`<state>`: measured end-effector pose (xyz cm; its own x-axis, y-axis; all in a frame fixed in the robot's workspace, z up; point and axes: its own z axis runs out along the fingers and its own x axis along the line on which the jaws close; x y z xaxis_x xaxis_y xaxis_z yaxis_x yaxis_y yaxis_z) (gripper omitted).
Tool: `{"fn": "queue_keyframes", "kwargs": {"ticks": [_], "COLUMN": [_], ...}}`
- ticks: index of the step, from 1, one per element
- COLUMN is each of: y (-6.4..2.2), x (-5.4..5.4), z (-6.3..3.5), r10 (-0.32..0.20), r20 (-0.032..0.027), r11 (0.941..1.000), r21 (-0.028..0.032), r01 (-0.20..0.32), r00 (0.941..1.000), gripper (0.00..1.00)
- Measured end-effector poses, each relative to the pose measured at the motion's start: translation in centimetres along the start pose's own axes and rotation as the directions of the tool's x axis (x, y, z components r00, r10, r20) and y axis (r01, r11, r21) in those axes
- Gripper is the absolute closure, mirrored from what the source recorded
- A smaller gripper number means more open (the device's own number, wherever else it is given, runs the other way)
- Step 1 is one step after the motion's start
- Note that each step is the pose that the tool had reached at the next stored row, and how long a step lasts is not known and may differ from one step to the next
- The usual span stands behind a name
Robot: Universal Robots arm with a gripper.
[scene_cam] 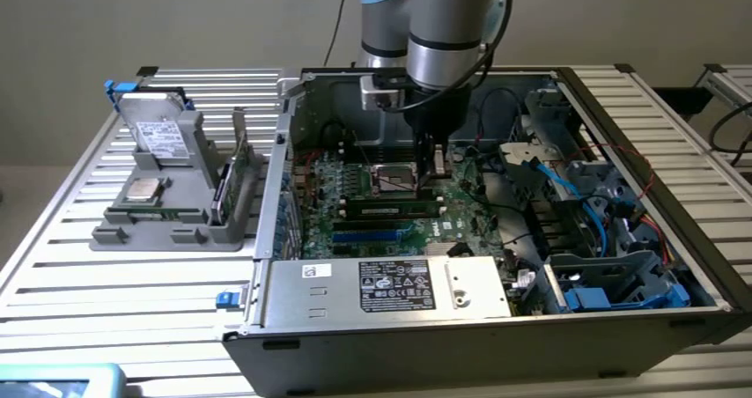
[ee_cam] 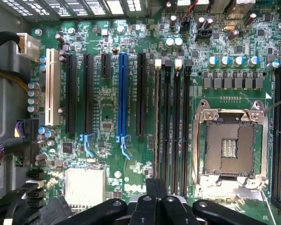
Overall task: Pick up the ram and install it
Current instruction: 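Press down the ram until it locks into place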
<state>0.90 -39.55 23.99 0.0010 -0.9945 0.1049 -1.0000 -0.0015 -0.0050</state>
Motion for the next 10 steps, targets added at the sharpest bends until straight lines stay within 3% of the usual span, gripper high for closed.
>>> {"fn": "queue_keyframes", "kwargs": {"ticks": [10], "y": [0.00], "x": [-0.49], "z": [0.66], "r10": [0.003], "r20": [0.0000], "r11": [1.0000], "r21": [-0.0003], "r01": [-0.003], "r00": [1.0000], "gripper": [0.89]}}
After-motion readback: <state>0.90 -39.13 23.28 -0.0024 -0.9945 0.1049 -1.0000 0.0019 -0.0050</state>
